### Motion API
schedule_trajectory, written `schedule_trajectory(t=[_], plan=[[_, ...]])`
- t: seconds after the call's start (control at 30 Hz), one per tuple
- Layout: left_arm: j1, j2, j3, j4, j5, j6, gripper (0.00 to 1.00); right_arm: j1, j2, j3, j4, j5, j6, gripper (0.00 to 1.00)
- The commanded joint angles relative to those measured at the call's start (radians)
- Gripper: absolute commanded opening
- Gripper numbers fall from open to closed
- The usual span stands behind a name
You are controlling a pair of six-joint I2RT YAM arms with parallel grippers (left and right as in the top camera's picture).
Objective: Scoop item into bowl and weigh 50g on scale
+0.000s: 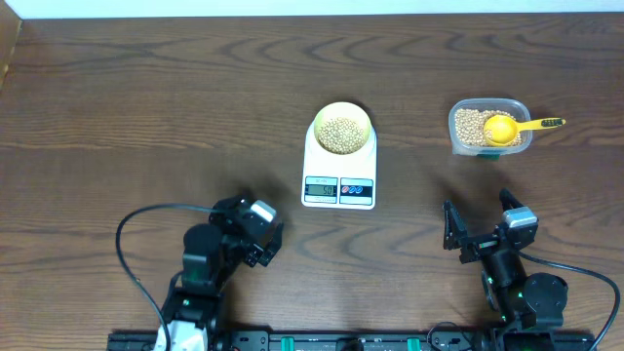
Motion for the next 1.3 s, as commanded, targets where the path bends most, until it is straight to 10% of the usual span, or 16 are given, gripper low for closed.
schedule_trajectory(t=[0.0, 0.53, 1.27], plan=[[0.020, -0.098, -0.041, -0.027, -0.009, -0.087, 0.97, 0.002, -0.005, -0.001, -0.005, 0.005, 0.012, 0.99], [0.119, -0.778, -0.042, -0.365, -0.208, -0.157, 0.98, 0.002, -0.005, -0.001, -0.005, 0.005, 0.012, 0.99], [0.177, -0.781, -0.041, -0.364, -0.208, -0.190, 0.98, 0.002, -0.005, -0.001, -0.005, 0.005, 0.012, 0.99]])
